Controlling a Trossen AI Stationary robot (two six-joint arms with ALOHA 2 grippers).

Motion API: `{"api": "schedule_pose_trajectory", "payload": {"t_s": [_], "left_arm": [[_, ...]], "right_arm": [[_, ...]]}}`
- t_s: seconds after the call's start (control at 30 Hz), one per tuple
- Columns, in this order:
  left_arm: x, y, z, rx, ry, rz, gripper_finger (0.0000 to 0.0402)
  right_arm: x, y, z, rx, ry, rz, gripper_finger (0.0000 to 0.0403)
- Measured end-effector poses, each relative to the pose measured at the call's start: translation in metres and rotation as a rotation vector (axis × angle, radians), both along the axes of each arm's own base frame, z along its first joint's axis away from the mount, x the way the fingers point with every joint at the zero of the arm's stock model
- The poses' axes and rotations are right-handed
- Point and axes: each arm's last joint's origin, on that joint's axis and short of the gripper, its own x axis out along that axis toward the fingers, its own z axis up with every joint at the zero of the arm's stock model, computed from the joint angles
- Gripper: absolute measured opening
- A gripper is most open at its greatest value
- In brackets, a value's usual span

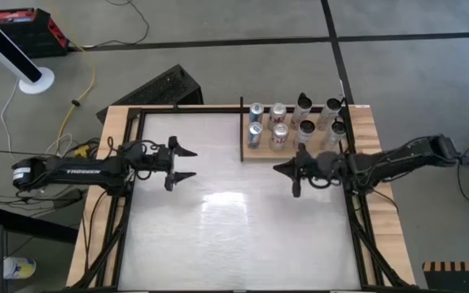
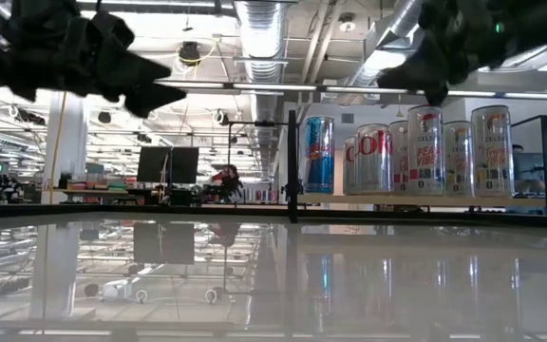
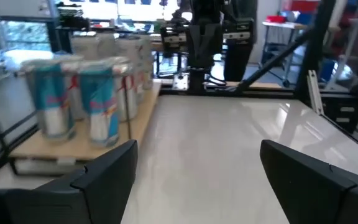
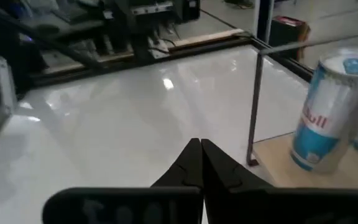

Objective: Place canned beverage on shelf
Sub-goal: Return to Home Position

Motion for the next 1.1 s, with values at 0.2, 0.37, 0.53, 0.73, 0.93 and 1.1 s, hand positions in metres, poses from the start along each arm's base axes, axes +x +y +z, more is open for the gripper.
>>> {"api": "schedule_pose_trajectory", "payload": {"t_s": [0.2,0.37,0.53,0.73,0.93,1.1], "left_arm": [[-0.021,0.001,-0.017,-0.082,-0.050,0.050,0.0322],[-0.030,0.001,-0.024,-0.110,-0.042,0.087,0.0322],[-0.032,0.000,-0.025,-0.118,-0.036,0.088,0.0322],[-0.039,-0.003,-0.021,-0.192,-0.060,0.070,0.0322],[-0.053,-0.010,-0.020,-0.248,-0.075,0.070,0.0322],[-0.065,-0.016,-0.023,-0.216,-0.091,0.215,0.0310]], "right_arm": [[-0.020,-0.022,-0.035,0.058,-0.052,-0.030,0.0023],[-0.042,-0.021,-0.058,0.064,-0.184,-0.025,0.0018],[-0.059,-0.020,-0.073,0.077,-0.212,-0.079,0.0019],[-0.065,-0.020,-0.075,0.065,-0.175,-0.096,0.0019],[-0.073,-0.020,-0.068,0.020,-0.211,-0.081,0.0019],[-0.082,-0.018,-0.069,0.021,-0.194,-0.069,0.0019]]}}
